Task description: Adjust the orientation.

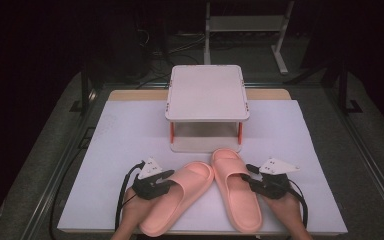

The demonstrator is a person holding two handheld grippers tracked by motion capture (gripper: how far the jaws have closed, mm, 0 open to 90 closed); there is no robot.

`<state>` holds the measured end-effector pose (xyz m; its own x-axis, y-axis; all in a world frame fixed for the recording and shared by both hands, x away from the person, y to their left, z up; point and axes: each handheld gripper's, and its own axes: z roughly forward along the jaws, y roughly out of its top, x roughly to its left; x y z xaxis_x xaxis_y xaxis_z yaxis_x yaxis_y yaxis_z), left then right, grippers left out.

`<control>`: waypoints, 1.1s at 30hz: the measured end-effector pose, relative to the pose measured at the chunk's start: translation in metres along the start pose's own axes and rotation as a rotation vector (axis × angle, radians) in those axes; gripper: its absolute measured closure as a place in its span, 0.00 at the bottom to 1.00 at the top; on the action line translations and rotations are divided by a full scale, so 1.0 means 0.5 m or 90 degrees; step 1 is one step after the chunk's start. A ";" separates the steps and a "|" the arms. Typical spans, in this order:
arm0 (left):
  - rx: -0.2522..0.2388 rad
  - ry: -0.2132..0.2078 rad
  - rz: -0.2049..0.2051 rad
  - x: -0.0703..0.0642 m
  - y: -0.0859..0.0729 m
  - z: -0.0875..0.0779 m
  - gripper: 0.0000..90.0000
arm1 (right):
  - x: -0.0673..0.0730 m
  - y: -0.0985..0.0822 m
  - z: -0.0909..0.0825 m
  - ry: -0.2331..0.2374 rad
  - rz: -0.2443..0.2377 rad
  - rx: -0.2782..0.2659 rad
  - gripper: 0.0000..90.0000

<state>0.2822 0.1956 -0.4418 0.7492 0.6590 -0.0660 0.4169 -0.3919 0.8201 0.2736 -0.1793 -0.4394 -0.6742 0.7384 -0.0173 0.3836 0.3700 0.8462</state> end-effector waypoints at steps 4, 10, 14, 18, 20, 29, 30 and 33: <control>-0.001 0.003 -0.002 0.001 0.000 -0.002 0.79 | -0.001 0.000 -0.005 -0.017 -0.003 0.003 0.75; -0.002 0.005 -0.006 0.005 0.000 -0.007 0.82 | -0.004 0.000 -0.009 -0.020 -0.001 0.007 0.77; -0.010 0.010 -0.017 0.013 0.000 -0.015 0.84 | -0.011 -0.001 -0.012 -0.025 0.006 0.008 0.82; -0.022 0.011 -0.027 0.020 -0.001 -0.027 0.85 | -0.018 -0.003 -0.016 -0.022 0.017 0.008 0.84; -0.030 0.010 -0.032 0.023 0.000 -0.034 0.86 | -0.023 -0.004 -0.018 -0.019 0.025 0.007 0.85; -0.071 0.012 -0.052 0.041 0.008 -0.075 0.90 | -0.032 -0.003 -0.032 0.011 0.050 -0.003 0.90; -0.074 0.012 -0.053 0.043 0.008 -0.078 0.90 | -0.032 -0.003 -0.032 0.011 0.050 -0.003 0.90; -0.085 0.016 -0.064 0.051 0.008 -0.092 0.90 | -0.032 0.000 -0.038 0.026 0.057 -0.010 0.90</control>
<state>0.2793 0.2405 -0.4141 0.6934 0.7072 -0.1380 0.4151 -0.2356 0.8787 0.2724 -0.2021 -0.4288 -0.6629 0.7445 0.0794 0.4334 0.2951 0.8515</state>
